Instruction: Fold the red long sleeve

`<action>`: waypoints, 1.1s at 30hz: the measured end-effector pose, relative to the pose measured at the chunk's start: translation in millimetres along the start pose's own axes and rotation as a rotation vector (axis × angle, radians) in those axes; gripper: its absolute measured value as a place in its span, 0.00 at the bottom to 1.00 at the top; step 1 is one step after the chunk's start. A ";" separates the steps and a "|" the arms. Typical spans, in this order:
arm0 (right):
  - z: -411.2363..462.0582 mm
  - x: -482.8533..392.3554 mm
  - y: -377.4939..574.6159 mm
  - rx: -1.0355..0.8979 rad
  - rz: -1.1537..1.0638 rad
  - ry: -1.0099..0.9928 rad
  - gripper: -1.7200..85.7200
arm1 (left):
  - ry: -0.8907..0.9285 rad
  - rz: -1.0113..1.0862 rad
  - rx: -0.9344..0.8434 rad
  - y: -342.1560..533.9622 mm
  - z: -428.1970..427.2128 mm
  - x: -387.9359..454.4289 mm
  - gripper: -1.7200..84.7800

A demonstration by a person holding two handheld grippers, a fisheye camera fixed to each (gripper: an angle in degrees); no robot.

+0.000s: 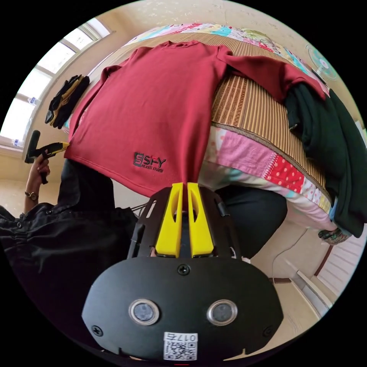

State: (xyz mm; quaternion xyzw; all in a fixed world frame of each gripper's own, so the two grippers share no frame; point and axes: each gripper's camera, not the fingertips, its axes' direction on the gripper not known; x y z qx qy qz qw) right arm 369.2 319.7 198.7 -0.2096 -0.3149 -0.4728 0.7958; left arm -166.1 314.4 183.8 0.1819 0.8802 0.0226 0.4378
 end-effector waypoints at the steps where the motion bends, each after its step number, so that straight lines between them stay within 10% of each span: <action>1: 0.7 -2.5 10.8 0.008 -0.015 0.031 0.04 | 0.059 -0.066 0.061 9.0 -19.7 -22.5 0.12; 8: -42.0 11.0 12.2 0.209 0.051 0.050 0.03 | 0.655 -0.405 0.470 16.5 -84.5 -142.6 0.20; 16: -58.1 -30.8 -35.2 0.371 -0.155 0.070 0.02 | 0.837 -0.751 0.613 19.7 -62.7 -191.8 0.20; 27: -6.6 -17.9 -48.9 0.434 -0.122 0.065 0.02 | 0.606 -0.782 0.906 58.1 -92.9 -186.3 0.06; 33: 4.7 36.2 -7.2 0.535 -0.116 -0.179 0.02 | 0.054 -0.180 1.017 -4.4 -206.0 -16.5 0.04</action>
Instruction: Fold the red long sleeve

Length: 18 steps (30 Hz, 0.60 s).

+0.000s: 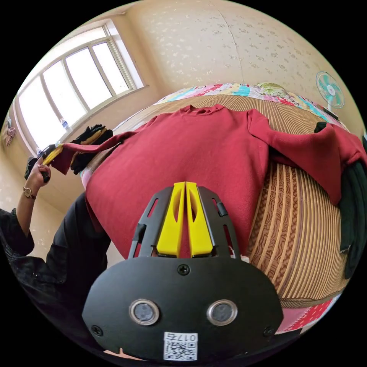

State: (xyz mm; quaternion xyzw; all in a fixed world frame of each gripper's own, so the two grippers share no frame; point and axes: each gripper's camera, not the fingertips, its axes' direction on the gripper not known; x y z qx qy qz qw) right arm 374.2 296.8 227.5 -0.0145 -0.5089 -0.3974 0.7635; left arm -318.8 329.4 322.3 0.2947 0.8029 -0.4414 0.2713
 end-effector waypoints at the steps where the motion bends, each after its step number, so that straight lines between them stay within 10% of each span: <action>1: -3.8 5.4 2.0 0.004 0.010 -0.022 0.02 | 0.033 0.129 0.018 -8.2 13.2 53.8 0.04; 8: -27.2 14.5 6.9 0.018 0.008 -0.029 0.02 | 0.360 0.774 -0.370 104.0 225.2 333.9 0.09; 18: -50.2 36.9 -4.4 0.022 0.042 -0.108 0.02 | 0.272 0.529 -0.762 324.7 322.4 244.9 0.11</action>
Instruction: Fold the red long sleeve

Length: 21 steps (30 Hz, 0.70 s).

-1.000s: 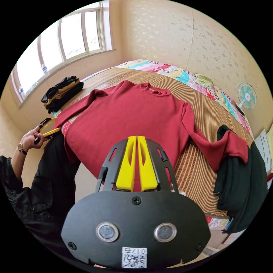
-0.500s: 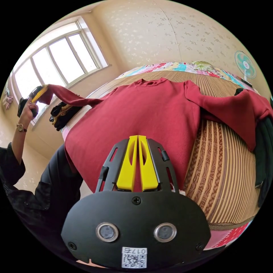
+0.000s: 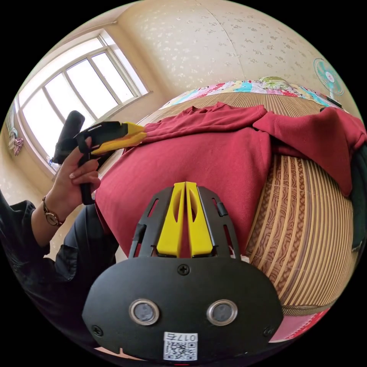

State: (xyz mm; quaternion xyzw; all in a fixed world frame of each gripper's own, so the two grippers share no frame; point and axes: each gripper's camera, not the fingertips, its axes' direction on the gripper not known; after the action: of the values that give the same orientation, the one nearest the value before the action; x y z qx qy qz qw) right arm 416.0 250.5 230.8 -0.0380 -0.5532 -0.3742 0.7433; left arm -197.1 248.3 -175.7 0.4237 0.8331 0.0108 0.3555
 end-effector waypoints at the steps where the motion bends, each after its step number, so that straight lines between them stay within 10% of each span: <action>1: -2.1 0.4 -2.6 0.002 -0.001 0.000 0.02 | -0.046 -0.030 0.004 13.7 -6.0 -11.5 0.12; 8: -13.9 2.8 -28.8 -0.007 0.023 -0.015 0.03 | -0.437 -0.122 0.010 58.4 -34.5 -78.2 0.05; 15: -102.8 13.7 -79.0 0.114 0.150 0.127 0.04 | -0.205 -0.105 0.130 96.6 -46.2 -124.9 0.01; 21: -222.2 125.9 -115.8 0.370 0.690 0.353 0.11 | -0.004 -0.158 0.170 115.8 -57.1 -170.3 0.01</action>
State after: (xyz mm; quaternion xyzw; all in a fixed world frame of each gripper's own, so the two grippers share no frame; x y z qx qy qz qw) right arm 536.7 -1.8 210.9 -0.0221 -0.4303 0.0012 0.9024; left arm -84.4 217.1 3.3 0.3856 0.8611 -0.0887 0.3195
